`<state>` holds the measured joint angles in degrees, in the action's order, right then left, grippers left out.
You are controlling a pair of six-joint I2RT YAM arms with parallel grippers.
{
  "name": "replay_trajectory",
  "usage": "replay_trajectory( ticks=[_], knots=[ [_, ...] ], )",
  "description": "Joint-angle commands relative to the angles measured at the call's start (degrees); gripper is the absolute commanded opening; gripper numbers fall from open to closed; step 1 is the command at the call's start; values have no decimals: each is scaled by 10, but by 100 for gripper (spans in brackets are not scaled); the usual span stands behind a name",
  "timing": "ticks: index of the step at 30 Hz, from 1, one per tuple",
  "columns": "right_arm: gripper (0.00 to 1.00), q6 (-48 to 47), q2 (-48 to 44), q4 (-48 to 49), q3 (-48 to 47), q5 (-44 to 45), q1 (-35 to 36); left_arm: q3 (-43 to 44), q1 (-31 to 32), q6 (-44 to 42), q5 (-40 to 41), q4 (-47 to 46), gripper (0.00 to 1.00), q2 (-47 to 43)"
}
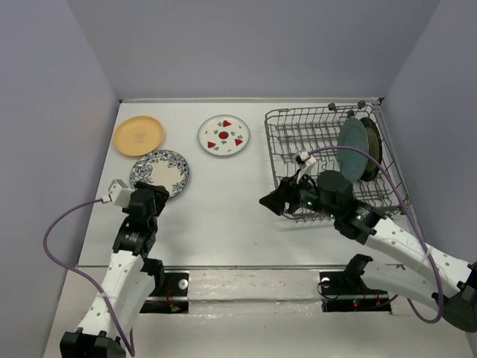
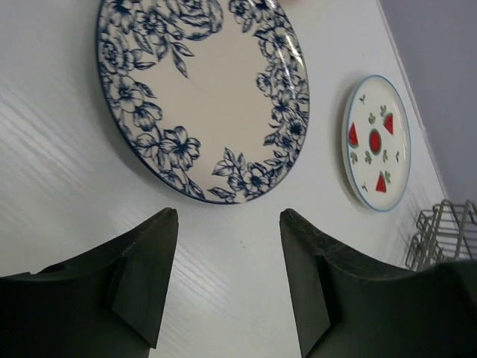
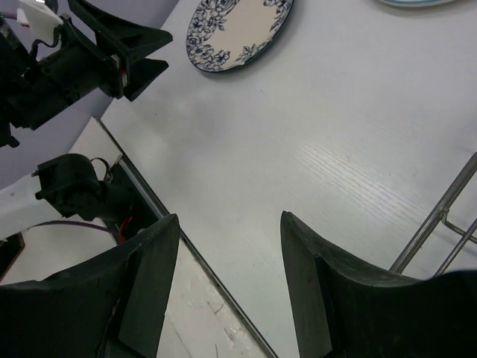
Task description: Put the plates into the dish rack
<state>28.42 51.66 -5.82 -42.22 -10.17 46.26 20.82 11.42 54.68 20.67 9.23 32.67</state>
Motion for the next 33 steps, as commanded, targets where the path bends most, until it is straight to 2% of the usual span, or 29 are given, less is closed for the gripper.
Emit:
replay_trajectory(
  ticks=[1, 7, 18, 25, 33],
  knots=[
    [62, 7, -24, 36, 16, -19, 10, -30, -76, 38, -37, -50, 69, 12],
    [62, 3, -41, 36, 31, -40, 10, -57, -176, 48, -98, -156, 73, 134],
    [63, -10, -48, 33, 39, -52, 10, -57, -194, 61, -89, -269, 70, 295],
    [63, -10, -31, 35, 35, -49, 10, -67, -195, 61, -87, -305, 55, 340],
    [63, -6, -17, 45, 21, -49, 10, -75, -194, 47, -88, -326, 28, 348]
  ],
)
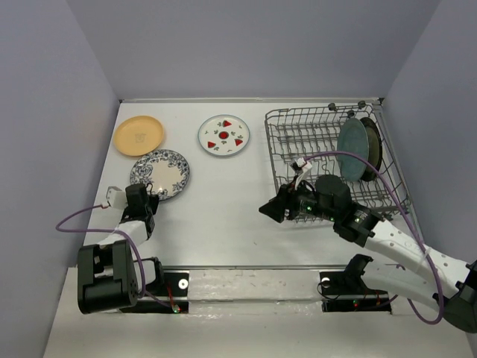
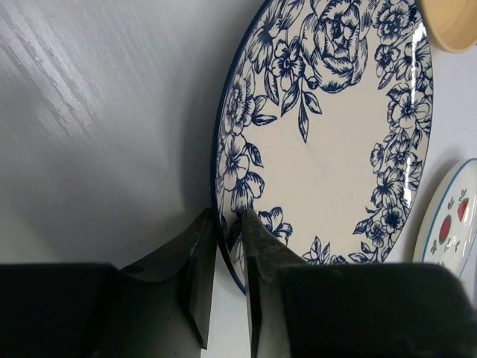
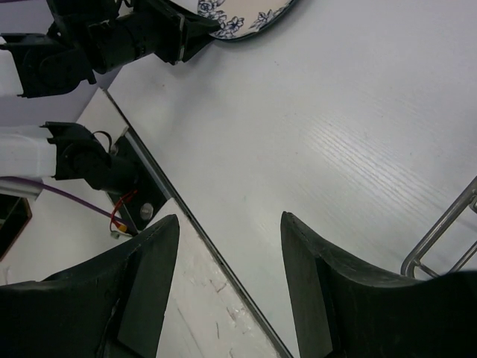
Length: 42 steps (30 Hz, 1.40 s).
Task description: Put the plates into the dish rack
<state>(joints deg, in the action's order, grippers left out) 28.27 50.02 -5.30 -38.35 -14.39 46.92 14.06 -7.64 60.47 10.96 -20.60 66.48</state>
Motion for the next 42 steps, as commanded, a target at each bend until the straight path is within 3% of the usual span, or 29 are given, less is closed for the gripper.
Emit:
replay_trajectory(
  ticks=[1, 8, 16, 22, 30, 35, 42],
  knots=[
    [63, -4, 0, 40, -18, -5, 4, -10, -4, -11, 7, -31, 26, 13],
    [63, -2, 2, 40, -18, -7, 4, -19, -4, -23, -21, -44, 5, 14],
    [63, -5, 7, 36, -29, 9, 4, -53, -4, -40, -95, -51, 6, -49],
    [65, -2, 78, 47, -44, -3, 4, -82, -2, -38, -190, -13, 6, -225],
    [76, 25, 185, 103, -94, -21, 4, -40, 2, -62, -258, 103, 6, -430],
    [82, 23, 260, 103, -145, 6, 4, -20, 3, -69, -311, 128, 6, -470],
    [82, 19, 322, 106, -180, 29, -17, 9, 7, -62, -398, 123, 6, -496]
  ],
)
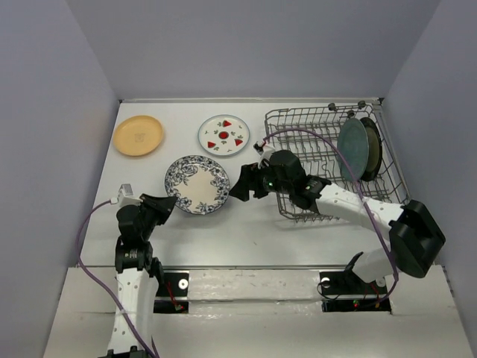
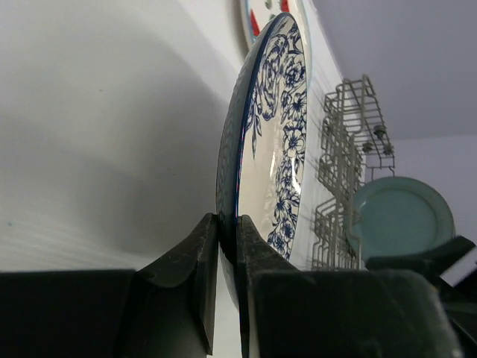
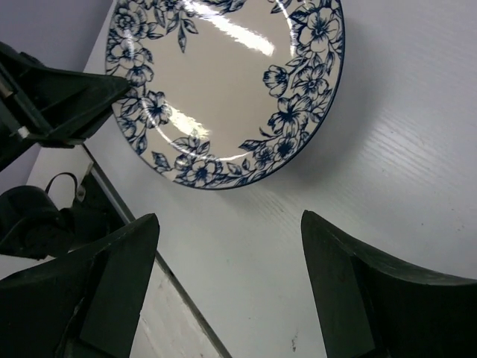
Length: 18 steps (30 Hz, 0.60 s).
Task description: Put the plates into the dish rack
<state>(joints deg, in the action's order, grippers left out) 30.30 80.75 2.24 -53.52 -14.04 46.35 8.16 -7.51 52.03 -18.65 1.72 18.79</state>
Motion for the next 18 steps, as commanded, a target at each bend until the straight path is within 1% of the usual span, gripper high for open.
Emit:
replay_trajectory(
  ticks=[1, 2, 7, 10, 16, 17, 18],
  knots=[
    [82, -4, 15, 30, -26, 29, -25, 69, 6, 31, -117, -123, 6, -13],
    [82, -8, 14, 29, -24, 31, -31, 74, 6, 46, -142, -132, 6, -11],
    [82, -8, 10, 28, -12, 5, -66, 101, 9, 52, -187, -153, 6, -9],
    [82, -16, 13, 27, -15, -27, -66, 97, 13, 76, -217, -205, 6, 1],
    [81, -15, 14, 28, -13, -41, -66, 105, 20, 85, -251, -232, 6, 7],
    [79, -14, 12, 34, -11, -46, -66, 107, 22, 87, -262, -240, 6, 6],
    [75, -10, 6, 41, -7, -53, -66, 113, 24, 86, -267, -245, 6, 7]
  ],
)
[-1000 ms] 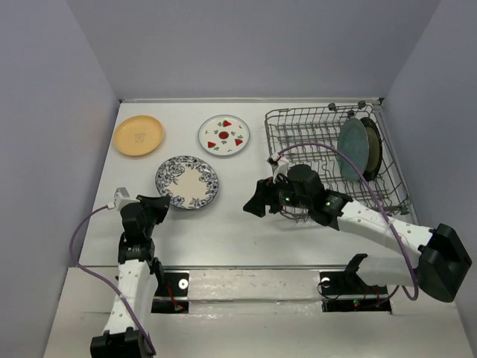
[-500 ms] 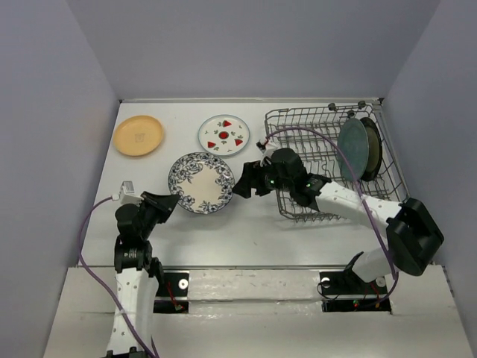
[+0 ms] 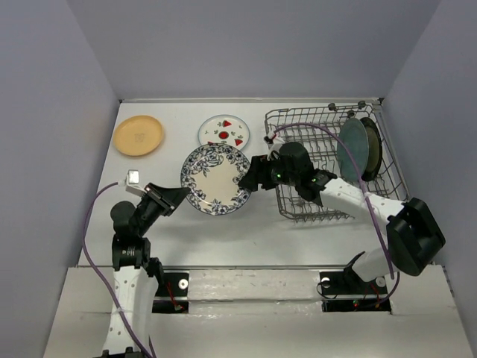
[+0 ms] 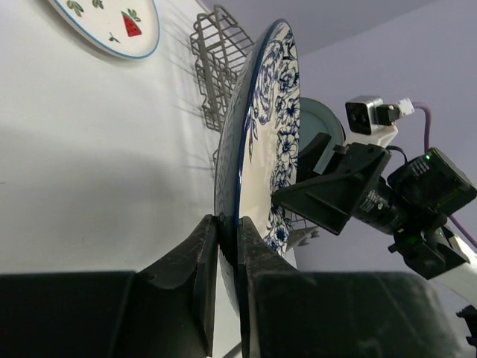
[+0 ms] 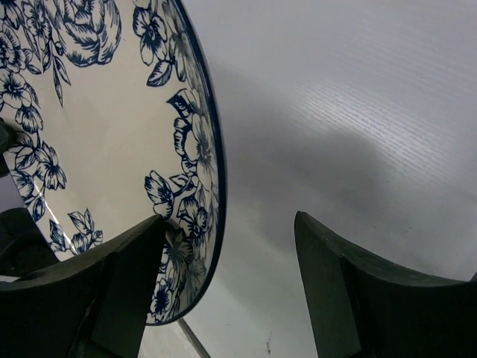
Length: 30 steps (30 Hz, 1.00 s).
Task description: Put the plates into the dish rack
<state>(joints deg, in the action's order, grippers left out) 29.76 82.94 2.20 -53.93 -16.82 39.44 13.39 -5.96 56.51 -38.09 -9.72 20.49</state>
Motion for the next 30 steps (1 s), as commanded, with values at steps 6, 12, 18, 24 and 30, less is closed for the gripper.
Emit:
replay_trajectory(
  ticks=[6, 12, 18, 24, 30],
  knots=[
    [12, 56, -47, 199, 58, -93, 3, 80, 23, 19, -101, -134, 6, 10],
    [7, 90, -97, 246, 98, -69, -8, 104, 31, -58, -114, -101, 46, 38],
    [7, 9, -223, 19, 28, 106, -88, 196, 32, -238, -98, 131, 98, 79],
    [7, -131, -265, -159, -89, 301, -125, 238, 98, -359, 41, 225, 99, 62],
    [7, -238, -236, -221, -147, 543, -137, 226, 147, -366, 75, 218, 99, 40]
  ],
)
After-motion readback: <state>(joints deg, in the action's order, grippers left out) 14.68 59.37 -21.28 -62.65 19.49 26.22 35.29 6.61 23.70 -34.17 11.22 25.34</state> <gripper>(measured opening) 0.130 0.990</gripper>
